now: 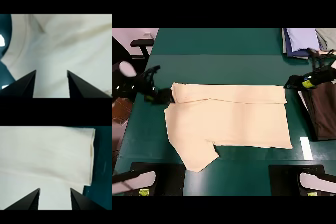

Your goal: Fold the shirts.

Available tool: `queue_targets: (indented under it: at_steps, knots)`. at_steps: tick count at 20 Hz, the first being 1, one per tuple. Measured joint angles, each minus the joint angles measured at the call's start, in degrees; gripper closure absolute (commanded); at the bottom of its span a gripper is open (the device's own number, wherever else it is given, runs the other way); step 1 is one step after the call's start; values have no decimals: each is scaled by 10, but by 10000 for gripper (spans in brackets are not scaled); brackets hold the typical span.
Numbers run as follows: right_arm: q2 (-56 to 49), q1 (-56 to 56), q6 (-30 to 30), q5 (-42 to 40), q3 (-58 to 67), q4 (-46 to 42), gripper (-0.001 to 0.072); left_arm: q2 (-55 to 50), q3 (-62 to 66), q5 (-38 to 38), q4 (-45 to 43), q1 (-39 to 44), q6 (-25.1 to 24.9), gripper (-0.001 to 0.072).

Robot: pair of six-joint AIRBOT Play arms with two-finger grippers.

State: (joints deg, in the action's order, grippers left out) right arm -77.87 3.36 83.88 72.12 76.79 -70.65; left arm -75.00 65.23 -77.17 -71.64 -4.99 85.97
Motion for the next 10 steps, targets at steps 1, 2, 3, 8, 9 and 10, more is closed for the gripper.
queue_targets:
  at_steps: [1, 2, 3, 8, 9, 10]
  knots:
    - [15, -1, 0, -3, 0, 0, 271, 44, -46, -2, -3, 0, 9, 244]
    - [28, -2, 0, -8, -1, 1, 271, 93, -100, -2, -7, 0, 21, 243]
    - [39, -3, 0, -11, -1, 2, 271, 136, -149, -5, -10, 0, 33, 243]
    - [61, -4, 0, -25, -2, 5, 271, 296, -346, -12, 2, 0, 99, 243]
    - [63, -4, 0, -25, -2, 6, 271, 312, -372, -11, 11, 0, 107, 243]
    - [64, -4, -1, -26, -2, 6, 272, 324, -393, -8, 21, 0, 114, 243]
